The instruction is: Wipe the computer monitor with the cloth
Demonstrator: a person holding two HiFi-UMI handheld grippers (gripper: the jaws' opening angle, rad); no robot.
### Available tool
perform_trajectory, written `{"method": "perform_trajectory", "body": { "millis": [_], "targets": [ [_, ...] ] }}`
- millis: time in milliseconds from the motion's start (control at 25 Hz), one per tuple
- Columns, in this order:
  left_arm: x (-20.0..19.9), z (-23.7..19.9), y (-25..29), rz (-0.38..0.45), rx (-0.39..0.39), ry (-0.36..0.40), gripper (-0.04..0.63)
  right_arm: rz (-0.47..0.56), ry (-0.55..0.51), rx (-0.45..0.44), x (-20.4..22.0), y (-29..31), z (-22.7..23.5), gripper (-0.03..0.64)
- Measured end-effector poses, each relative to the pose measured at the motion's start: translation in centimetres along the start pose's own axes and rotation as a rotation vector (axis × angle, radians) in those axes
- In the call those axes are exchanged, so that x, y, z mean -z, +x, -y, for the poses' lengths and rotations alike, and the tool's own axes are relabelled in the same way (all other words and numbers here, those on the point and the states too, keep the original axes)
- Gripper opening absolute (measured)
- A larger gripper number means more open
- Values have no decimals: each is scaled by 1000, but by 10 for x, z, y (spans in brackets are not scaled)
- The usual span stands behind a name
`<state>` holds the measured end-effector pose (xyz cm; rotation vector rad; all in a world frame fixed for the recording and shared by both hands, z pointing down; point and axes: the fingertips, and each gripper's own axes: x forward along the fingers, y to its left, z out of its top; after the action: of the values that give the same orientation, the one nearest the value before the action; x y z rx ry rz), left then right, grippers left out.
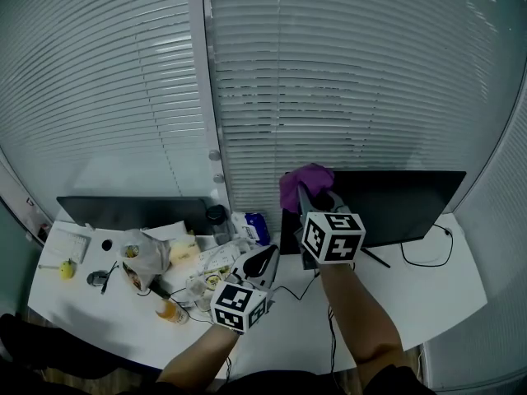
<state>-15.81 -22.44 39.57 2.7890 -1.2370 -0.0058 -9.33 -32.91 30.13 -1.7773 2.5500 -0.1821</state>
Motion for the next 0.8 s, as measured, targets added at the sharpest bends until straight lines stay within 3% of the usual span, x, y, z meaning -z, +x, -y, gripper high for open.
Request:
{"method": "perform_trajectory", "body": {
  "millis": [800],
  "targets": [
    [14,91,74,-54,34,39,5,1,19,39,-8,-43,132,60]
  ]
}}
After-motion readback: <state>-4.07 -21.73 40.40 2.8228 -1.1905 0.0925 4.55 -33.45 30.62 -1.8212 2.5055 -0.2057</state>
